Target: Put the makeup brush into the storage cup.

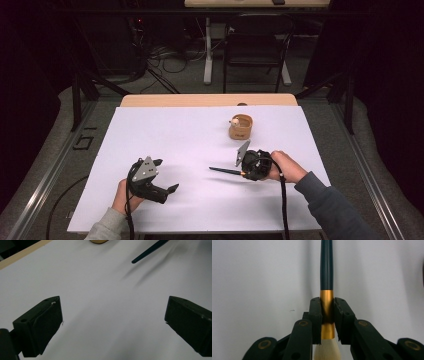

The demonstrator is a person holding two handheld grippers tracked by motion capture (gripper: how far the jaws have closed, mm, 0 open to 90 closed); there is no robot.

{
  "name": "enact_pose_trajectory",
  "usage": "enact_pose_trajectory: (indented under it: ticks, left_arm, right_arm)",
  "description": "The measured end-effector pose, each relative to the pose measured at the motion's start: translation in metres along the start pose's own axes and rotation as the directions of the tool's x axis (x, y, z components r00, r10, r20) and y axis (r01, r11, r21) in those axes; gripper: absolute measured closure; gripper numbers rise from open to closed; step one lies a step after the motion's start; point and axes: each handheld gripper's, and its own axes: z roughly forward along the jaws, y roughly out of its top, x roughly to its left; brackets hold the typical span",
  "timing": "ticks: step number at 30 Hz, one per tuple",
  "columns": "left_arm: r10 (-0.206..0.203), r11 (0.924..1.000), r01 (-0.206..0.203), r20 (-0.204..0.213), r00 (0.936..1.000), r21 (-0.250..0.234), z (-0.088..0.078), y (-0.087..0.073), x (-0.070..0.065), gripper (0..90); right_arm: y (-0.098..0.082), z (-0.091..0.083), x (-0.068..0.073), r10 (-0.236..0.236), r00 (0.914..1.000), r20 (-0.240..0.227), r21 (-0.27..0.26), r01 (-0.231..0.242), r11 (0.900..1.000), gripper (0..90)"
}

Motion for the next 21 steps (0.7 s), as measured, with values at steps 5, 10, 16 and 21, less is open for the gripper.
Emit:
enact_pose_trajectory:
  ticks: [5,10,16,21]
  left_arm:
    - [0.033,0.9983,-0.035,0.043,0.9985,0.048,0.010,0.013,-0.002,0.1]
    - [0.073,0.9933,-0.079,0.072,0.9947,0.085,0.017,0.024,-0.004,0.0]
    - [0.129,0.9784,-0.146,0.116,0.9847,0.146,0.025,0.038,-0.007,0.0]
    - [0.156,0.9711,-0.179,0.150,0.9764,0.157,0.032,0.049,-0.008,0.0]
  right_arm:
    - [0.002,-0.003,0.001,-0.025,0.9997,0.006,0.002,0.025,1.000,77.2]
    - [0.006,-0.005,0.004,-0.046,0.9989,0.008,0.003,0.046,0.999,77.2]
    - [0.010,-0.005,0.005,-0.067,0.9977,0.011,-0.001,0.067,0.998,77.2]
    - [0.015,-0.005,0.007,-0.085,0.9963,0.014,0.000,0.085,0.996,77.2]
